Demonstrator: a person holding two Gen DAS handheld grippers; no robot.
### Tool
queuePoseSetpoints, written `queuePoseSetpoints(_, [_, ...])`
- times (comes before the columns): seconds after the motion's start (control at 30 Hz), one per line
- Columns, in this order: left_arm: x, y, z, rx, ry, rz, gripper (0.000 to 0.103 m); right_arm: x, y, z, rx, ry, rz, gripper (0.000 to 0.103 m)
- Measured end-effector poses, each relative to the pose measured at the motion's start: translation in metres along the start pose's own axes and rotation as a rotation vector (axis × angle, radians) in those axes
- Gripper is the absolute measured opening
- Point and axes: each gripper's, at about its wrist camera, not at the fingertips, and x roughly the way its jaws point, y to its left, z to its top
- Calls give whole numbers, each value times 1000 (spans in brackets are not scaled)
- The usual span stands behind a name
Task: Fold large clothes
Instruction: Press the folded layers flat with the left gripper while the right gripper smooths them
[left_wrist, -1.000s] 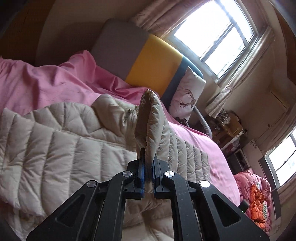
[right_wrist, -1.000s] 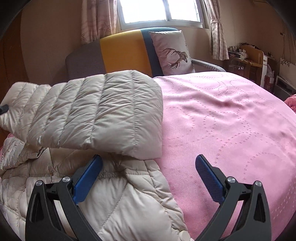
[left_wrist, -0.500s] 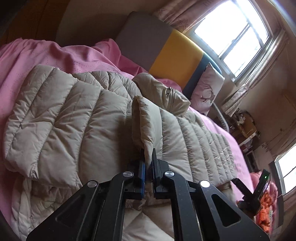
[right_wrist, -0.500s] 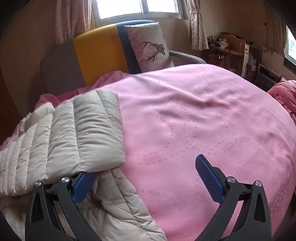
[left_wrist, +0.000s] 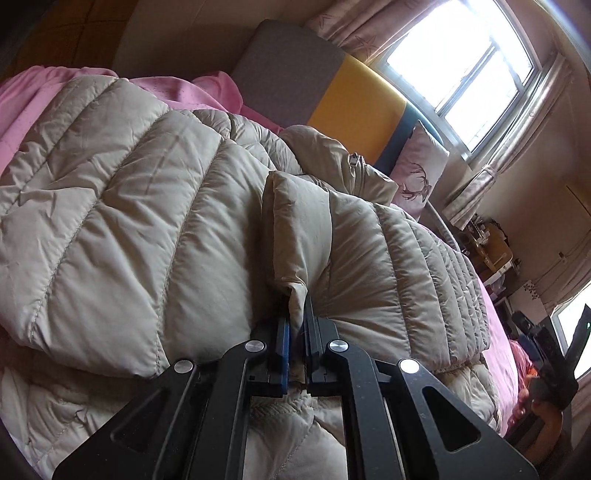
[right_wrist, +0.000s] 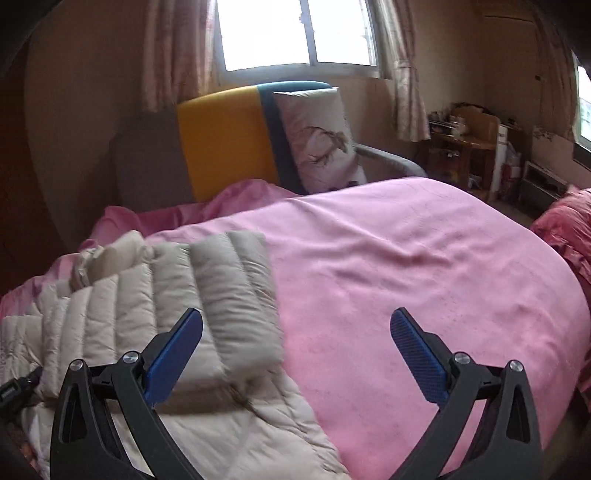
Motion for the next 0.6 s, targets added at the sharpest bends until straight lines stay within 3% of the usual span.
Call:
queuePoseSetpoints(0.2, [0, -2, -6, 4, -12, 11, 5, 61, 56, 16, -116, 97, 297, 101])
queuePoseSetpoints(0.37, [4, -6, -7, 11, 0, 23, 7, 118, 43, 3, -22, 263, 191, 100])
queuePoseSetpoints(0.43, [6, -12, -6, 19, 6, 24, 7, 129, 34, -2, 19, 274, 176, 101])
queuePoseSetpoints(0.6, [8, -11, -5, 14, 12, 23, 7, 125, 41, 2, -18, 279, 133, 101])
